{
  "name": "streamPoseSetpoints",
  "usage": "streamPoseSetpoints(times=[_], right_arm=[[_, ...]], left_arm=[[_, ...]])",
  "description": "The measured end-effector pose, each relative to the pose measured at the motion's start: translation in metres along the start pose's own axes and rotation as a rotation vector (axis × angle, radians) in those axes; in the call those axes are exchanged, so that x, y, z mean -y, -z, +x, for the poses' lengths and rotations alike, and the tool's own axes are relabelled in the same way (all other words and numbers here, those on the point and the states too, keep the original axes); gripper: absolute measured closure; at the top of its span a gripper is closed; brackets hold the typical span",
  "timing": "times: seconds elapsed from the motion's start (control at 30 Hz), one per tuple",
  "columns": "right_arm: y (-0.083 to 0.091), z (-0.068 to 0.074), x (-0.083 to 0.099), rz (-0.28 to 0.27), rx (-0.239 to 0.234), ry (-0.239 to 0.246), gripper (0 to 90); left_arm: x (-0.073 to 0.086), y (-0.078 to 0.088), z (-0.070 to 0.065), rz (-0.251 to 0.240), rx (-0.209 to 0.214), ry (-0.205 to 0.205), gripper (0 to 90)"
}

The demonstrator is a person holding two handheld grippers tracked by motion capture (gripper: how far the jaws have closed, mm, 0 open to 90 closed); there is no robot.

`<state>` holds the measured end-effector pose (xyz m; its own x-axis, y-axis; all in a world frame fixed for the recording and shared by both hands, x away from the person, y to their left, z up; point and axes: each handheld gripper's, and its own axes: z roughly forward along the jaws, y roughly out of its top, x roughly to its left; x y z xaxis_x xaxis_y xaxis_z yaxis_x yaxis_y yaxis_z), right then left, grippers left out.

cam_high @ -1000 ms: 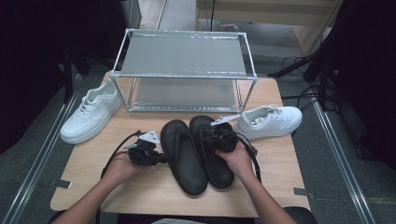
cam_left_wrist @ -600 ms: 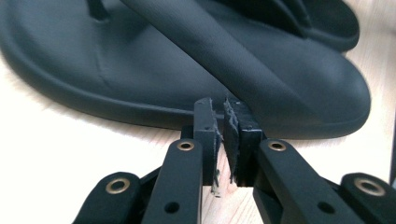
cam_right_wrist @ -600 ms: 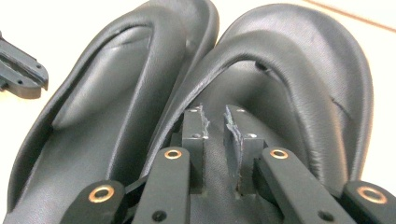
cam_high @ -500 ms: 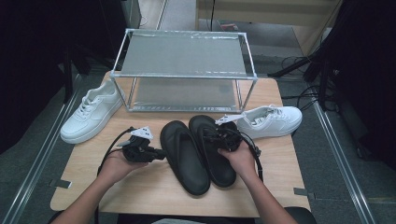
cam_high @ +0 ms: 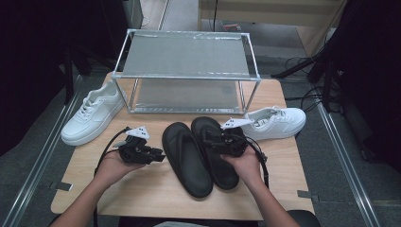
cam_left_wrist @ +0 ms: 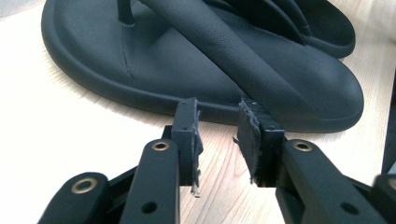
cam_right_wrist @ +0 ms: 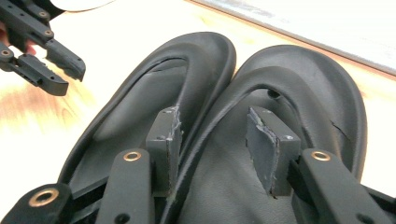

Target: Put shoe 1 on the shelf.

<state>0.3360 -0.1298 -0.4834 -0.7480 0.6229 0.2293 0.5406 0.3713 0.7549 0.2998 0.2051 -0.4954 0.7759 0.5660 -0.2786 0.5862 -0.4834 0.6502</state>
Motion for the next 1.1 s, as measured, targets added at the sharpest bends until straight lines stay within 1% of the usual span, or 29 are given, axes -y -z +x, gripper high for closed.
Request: streamPoseSetpoints(times=[0.1,0.17,0.27,0.53,0.57,0.7,0.77,0.83,0.93,1.0,1.1], right_arm=[[0.0,0.002,0.0,-0.007,-0.006,0.003,54.0],[-0.001,0.002,0.0,-0.006,-0.007,-0.008,53.4],[-0.004,0.003,0.001,-0.009,-0.02,-0.034,52.8],[-0.016,0.017,0.006,0.008,-0.015,-0.014,48.3],[-0.017,0.018,0.006,0.01,-0.009,-0.016,47.1],[-0.018,0.022,0.009,-0.009,0.024,-0.013,47.0],[-0.017,0.024,0.011,-0.015,0.053,-0.022,47.0],[-0.017,0.025,0.013,-0.017,0.058,-0.03,47.0],[-0.02,0.027,0.016,-0.011,0.068,-0.029,46.7],[-0.022,0.03,0.018,-0.006,0.085,-0.029,46.1],[-0.026,0.033,0.022,-0.002,0.101,-0.029,46.0]], left_arm=[[0.001,0.002,0.001,-0.005,-0.002,0.006,67.0],[0.001,0.002,0.002,-0.006,0.0,0.009,65.7],[0.001,0.003,0.003,-0.007,-0.012,0.006,63.4],[0.001,0.004,0.005,-0.013,-0.028,-0.006,60.4],[0.001,0.004,0.005,-0.013,-0.029,-0.004,60.1],[-0.002,0.004,0.006,-0.021,-0.036,-0.006,56.9],[-0.004,0.004,0.007,-0.019,-0.038,-0.006,56.5],[-0.005,0.003,0.008,-0.017,-0.043,-0.007,56.1],[-0.008,0.003,0.009,-0.018,-0.043,-0.009,55.4],[-0.01,0.003,0.011,-0.023,-0.043,-0.007,54.3],[-0.011,0.001,0.014,-0.028,-0.034,0.006,49.1]])
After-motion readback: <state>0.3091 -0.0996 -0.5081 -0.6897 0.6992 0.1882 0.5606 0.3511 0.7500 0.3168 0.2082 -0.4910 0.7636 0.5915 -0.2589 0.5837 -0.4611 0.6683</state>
